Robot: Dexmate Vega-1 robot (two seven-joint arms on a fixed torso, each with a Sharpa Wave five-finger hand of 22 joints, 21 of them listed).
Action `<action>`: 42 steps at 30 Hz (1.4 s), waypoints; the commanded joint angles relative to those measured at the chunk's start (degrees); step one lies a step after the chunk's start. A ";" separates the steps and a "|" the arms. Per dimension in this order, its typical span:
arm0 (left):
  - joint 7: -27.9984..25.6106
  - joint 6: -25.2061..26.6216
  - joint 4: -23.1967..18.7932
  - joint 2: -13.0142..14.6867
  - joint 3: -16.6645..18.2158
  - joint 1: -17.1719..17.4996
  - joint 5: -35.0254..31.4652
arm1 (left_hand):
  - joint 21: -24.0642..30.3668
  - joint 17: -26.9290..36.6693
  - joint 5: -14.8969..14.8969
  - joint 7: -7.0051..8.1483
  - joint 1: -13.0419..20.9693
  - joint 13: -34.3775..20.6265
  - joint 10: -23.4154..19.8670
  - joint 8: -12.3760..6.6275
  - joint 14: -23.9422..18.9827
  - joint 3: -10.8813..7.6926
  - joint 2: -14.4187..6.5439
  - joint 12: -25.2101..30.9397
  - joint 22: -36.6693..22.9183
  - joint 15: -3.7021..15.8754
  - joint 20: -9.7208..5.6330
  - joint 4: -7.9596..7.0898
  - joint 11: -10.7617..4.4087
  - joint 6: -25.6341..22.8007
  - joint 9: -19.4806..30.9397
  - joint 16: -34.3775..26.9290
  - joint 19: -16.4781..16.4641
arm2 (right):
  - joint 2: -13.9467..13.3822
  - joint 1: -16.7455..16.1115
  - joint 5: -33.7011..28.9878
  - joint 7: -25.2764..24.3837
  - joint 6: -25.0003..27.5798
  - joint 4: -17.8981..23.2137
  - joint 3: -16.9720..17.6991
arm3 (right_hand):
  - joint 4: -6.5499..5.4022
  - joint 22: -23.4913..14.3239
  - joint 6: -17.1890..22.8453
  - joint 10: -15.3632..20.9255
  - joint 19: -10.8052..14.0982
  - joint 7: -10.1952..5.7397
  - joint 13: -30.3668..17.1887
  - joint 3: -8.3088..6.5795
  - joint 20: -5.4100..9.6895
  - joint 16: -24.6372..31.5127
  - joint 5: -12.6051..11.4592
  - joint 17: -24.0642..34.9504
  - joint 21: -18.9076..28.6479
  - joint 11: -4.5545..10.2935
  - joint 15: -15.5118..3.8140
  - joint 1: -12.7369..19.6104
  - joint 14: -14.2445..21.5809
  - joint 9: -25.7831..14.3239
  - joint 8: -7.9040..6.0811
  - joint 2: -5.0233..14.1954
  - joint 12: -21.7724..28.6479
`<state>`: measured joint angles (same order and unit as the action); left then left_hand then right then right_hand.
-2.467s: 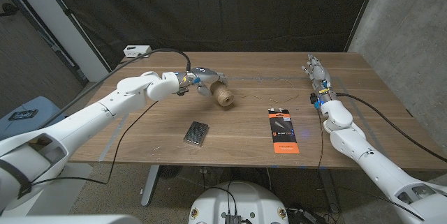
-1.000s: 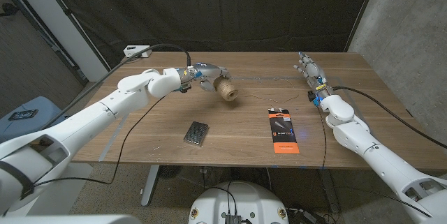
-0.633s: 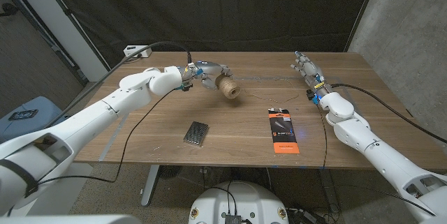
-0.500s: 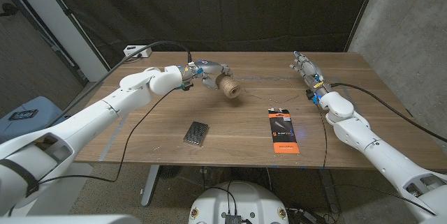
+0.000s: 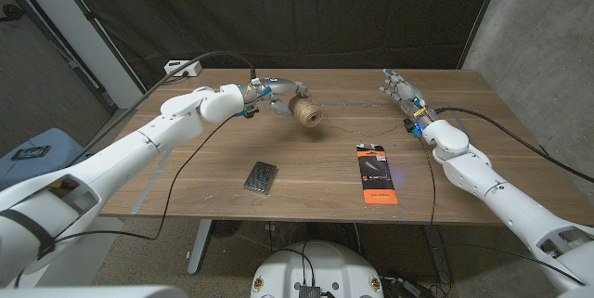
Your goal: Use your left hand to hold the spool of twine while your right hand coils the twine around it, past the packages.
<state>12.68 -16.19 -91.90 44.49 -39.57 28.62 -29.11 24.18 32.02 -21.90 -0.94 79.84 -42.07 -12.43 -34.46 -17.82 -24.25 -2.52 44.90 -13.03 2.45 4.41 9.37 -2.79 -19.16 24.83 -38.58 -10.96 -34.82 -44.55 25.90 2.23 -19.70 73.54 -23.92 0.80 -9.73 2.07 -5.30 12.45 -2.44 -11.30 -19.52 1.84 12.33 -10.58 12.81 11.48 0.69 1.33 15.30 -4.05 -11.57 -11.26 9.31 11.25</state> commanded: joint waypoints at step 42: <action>1.70 2.35 -0.45 -2.27 -0.09 -3.25 3.80 | 0.71 0.33 -0.60 -0.71 -1.11 -2.54 -2.85 -0.94 -0.78 -0.48 -1.51 -0.02 0.06 -0.02 0.27 -0.50 -0.35 -0.89 0.50 -0.09 -0.06 | -4.14 2.76 -6.61 3.94 1.42 1.86 -3.45 | 3.22 -0.18 2.37 2.01 1.37 0.30 -0.11 -0.82 0.25 0.44 0.10 -0.82 0.17 0.36 -1.32 2.59 1.36 -0.07 -1.04 -1.53 0.93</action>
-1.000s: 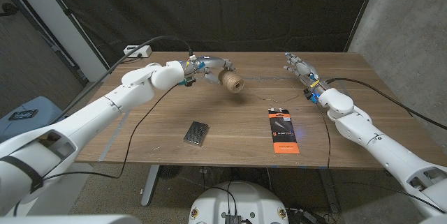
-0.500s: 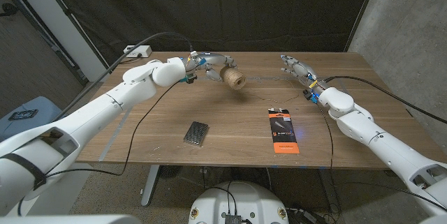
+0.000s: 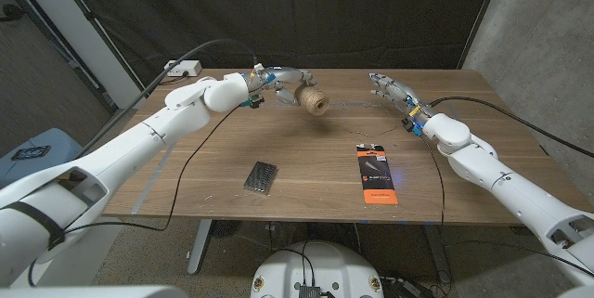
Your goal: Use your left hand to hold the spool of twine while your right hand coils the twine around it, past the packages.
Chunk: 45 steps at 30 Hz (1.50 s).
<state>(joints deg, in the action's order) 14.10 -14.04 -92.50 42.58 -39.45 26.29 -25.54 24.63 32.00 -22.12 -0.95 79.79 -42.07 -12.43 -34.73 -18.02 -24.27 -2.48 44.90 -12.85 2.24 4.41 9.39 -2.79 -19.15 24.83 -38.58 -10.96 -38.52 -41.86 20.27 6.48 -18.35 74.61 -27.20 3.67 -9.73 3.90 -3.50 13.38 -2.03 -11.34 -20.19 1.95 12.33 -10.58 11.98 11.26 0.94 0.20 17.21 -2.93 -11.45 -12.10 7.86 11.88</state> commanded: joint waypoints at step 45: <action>-0.85 1.50 1.11 -2.63 -0.99 -2.68 1.15 | 0.45 0.35 -0.91 -0.75 -1.32 -2.78 -3.12 -0.84 -0.55 -0.56 -1.79 -0.55 -0.01 0.07 0.28 -0.37 -0.13 -0.95 0.21 0.24 0.30 | -5.04 -3.09 -7.47 -5.36 8.15 11.76 -0.67 | 4.88 -0.25 4.97 8.01 5.66 0.84 -0.93 -0.96 1.53 1.64 0.18 -0.45 1.30 -1.60 -1.94 5.40 6.02 -0.23 -1.05 -0.72 2.37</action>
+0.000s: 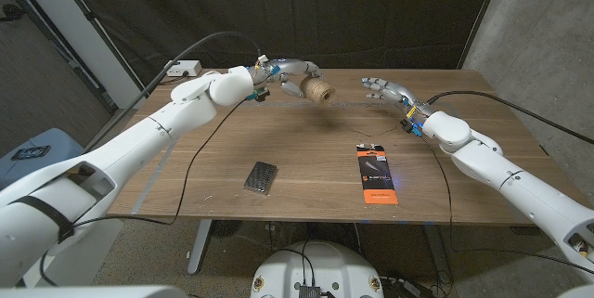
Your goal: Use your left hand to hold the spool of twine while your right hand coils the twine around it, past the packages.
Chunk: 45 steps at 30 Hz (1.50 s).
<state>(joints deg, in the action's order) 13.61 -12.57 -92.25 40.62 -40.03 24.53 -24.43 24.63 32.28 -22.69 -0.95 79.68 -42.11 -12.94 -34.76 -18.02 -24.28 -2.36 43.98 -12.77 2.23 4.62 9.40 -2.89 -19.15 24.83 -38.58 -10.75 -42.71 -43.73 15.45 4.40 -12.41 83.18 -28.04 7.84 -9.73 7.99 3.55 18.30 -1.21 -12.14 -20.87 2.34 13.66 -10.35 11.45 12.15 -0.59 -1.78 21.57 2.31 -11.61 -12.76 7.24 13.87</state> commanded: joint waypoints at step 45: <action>-6.53 4.01 6.83 -6.07 -1.36 -3.61 4.57 | 0.70 0.42 -0.74 -1.07 -1.16 -3.08 -2.81 -0.90 -0.71 -0.48 -2.01 -0.10 -0.04 -0.06 0.36 -0.21 0.23 -1.07 -0.01 0.05 0.41 | -1.09 -1.86 -4.67 -5.91 6.76 6.86 0.01 | 2.32 -0.31 4.21 4.72 3.49 0.13 -0.74 -1.17 1.44 1.00 0.17 0.20 0.48 -0.97 -0.47 6.46 4.58 -0.08 -1.01 -1.17 1.08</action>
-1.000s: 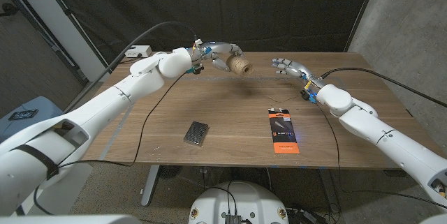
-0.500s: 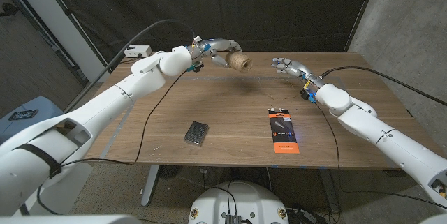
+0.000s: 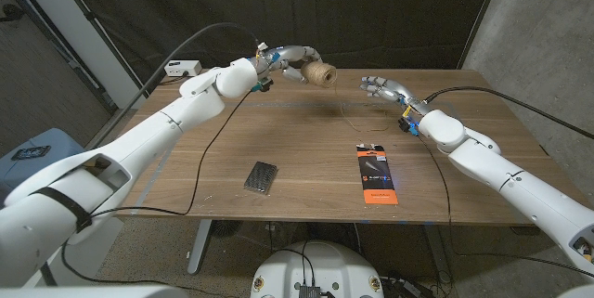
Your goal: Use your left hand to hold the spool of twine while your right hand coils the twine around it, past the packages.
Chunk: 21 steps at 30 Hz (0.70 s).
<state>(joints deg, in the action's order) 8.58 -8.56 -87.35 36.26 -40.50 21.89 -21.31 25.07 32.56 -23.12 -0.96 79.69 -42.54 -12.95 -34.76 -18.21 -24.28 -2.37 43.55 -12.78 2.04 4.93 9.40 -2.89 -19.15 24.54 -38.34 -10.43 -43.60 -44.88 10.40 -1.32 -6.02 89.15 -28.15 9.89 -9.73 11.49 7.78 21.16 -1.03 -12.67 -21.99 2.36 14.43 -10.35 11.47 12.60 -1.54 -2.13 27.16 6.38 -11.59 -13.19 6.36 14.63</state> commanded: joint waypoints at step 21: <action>-2.38 1.55 1.28 -2.20 -1.37 -1.28 2.12 | 0.43 0.19 -0.62 -1.04 -1.28 -2.71 -2.77 -0.93 -0.43 -0.46 -2.11 0.02 -0.02 0.18 0.09 -0.25 0.21 -1.05 0.29 -0.11 0.19 | 1.24 0.12 0.39 0.92 -1.86 -0.31 -0.85 | 0.20 -0.33 0.64 0.68 1.00 0.16 -0.42 0.16 1.47 0.23 0.25 0.32 -0.12 -0.54 0.02 2.04 0.97 -0.10 -0.24 -1.01 0.17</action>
<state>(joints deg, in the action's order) 6.98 -7.91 -85.69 34.38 -41.77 20.71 -19.48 25.07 32.54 -23.34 -0.96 79.69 -42.55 -12.95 -34.77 -18.21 -24.28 -2.37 43.63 -12.78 2.04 4.92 9.40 -2.89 -19.15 24.55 -38.34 -10.44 -43.12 -45.52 10.97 -1.20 -7.15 89.43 -28.31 9.88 -9.73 12.29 8.26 21.89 -1.01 -12.96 -21.98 2.25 14.42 -10.35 11.61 12.60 -2.02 -2.22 28.45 6.89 -11.58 -13.64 5.53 14.60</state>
